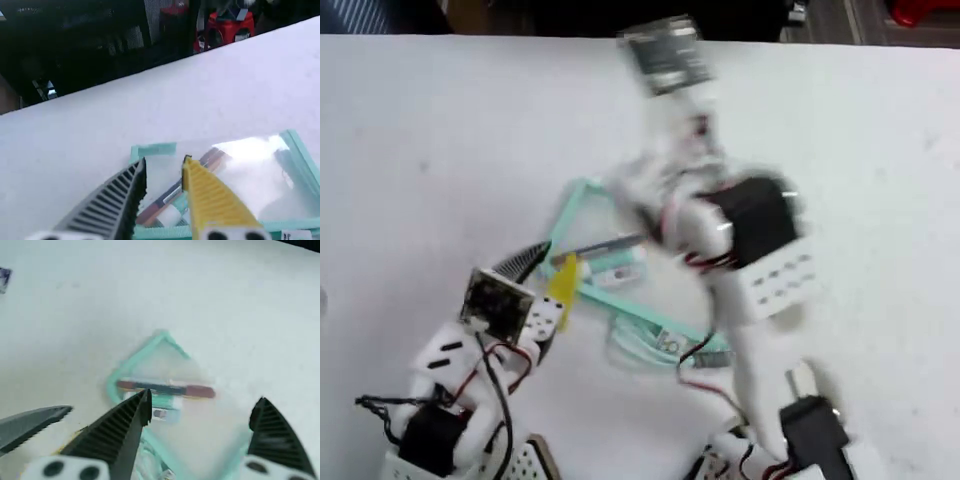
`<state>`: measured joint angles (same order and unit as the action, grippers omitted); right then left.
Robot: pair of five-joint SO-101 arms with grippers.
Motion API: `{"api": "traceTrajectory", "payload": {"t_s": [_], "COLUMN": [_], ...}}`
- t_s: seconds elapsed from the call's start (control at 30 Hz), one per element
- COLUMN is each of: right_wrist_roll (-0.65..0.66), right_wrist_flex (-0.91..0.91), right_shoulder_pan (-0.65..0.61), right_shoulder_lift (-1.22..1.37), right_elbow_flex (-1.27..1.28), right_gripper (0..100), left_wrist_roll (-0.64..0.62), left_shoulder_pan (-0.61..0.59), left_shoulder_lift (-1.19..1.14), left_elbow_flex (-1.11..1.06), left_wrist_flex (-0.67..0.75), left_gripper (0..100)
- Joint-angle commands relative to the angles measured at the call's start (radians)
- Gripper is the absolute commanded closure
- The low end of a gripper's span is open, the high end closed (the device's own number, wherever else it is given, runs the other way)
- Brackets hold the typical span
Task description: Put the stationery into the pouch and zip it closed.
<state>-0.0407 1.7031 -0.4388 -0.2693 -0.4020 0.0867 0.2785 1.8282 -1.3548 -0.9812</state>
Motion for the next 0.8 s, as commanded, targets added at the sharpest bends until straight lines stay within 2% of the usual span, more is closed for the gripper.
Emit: {"api": "traceTrajectory", "payload": {"t_s": [0.0, 0.1, 0.27, 0.4, 0.57, 0.67, 0.77], "right_wrist_roll": [0.092, 0.334, 0.776, 0.959, 1.241, 1.272, 1.261], "right_wrist_flex": [0.015, 0.015, 0.013, -0.022, 0.004, -0.005, -0.007], "right_shoulder_pan": [0.199, 0.263, 0.272, 0.240, 0.116, 0.033, -0.001], "right_shoulder_lift": [-0.064, -0.101, -0.306, -0.547, -0.802, -0.901, -0.906], "right_elbow_flex": [0.183, 0.373, 0.701, 0.930, 1.238, 1.364, 1.366], "right_gripper": [70.2, 72.4, 90.2, 92.8, 92.8, 91.8, 82.7], "left_wrist_roll": [-0.017, -0.014, -0.012, -0.023, -0.146, -0.172, -0.172], "left_shoulder_pan": [0.002, 0.002, -0.016, -0.151, -0.309, -0.343, -0.346], "left_shoulder_lift": [0.005, 0.005, 0.005, 0.005, 0.005, 0.004, 0.004], "left_elbow_flex": [-0.021, -0.037, -0.054, -0.054, -0.055, -0.064, -0.094], "left_wrist_flex": [0.011, 0.018, 0.034, 0.092, 0.147, 0.155, 0.192], "left_gripper": [83, 83, 83, 83, 83, 83, 83]}}
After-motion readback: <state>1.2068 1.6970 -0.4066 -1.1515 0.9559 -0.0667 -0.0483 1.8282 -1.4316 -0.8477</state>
